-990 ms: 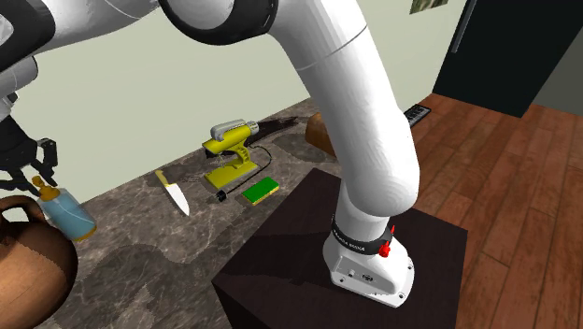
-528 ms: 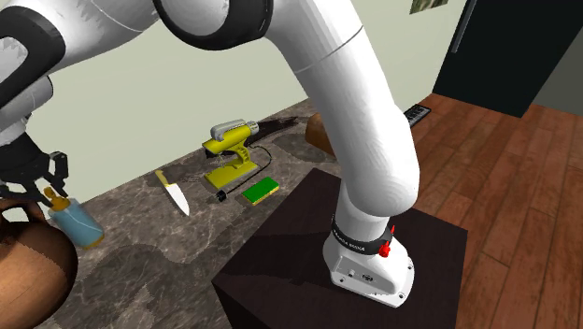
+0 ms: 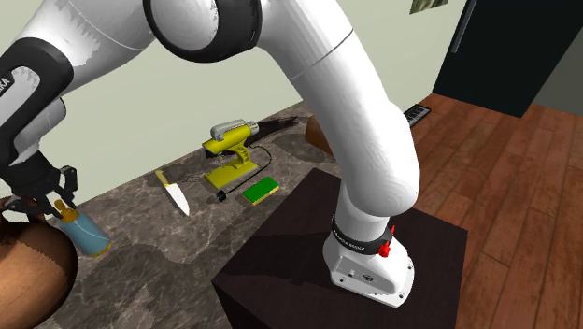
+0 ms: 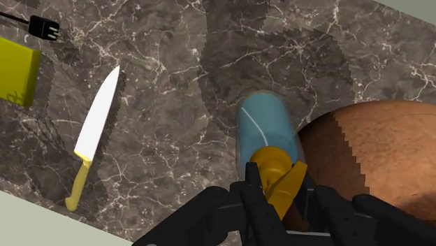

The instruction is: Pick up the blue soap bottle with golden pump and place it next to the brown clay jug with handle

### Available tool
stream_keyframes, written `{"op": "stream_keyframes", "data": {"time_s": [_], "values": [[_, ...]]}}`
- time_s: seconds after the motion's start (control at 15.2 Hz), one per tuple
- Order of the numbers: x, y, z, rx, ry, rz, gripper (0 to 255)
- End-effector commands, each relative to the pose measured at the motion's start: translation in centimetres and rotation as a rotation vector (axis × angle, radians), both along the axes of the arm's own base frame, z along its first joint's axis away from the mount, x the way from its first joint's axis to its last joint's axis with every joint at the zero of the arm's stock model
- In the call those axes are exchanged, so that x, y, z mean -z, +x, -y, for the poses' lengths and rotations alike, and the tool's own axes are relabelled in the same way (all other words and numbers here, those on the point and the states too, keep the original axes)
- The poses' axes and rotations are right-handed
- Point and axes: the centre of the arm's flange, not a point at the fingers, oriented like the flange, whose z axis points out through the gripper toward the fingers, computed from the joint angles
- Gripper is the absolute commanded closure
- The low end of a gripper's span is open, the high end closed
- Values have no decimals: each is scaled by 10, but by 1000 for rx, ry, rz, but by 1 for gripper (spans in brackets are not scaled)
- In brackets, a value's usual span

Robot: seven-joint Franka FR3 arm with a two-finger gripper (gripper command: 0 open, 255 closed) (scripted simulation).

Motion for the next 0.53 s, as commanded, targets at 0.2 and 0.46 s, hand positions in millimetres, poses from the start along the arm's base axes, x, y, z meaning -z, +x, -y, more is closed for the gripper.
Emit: {"op": "stream_keyframes", "data": {"time_s": [0.2, 0.46], "values": [[25, -1, 0, 0, 0, 1, 255], [47, -1, 0, 0, 0, 1, 255]]}}
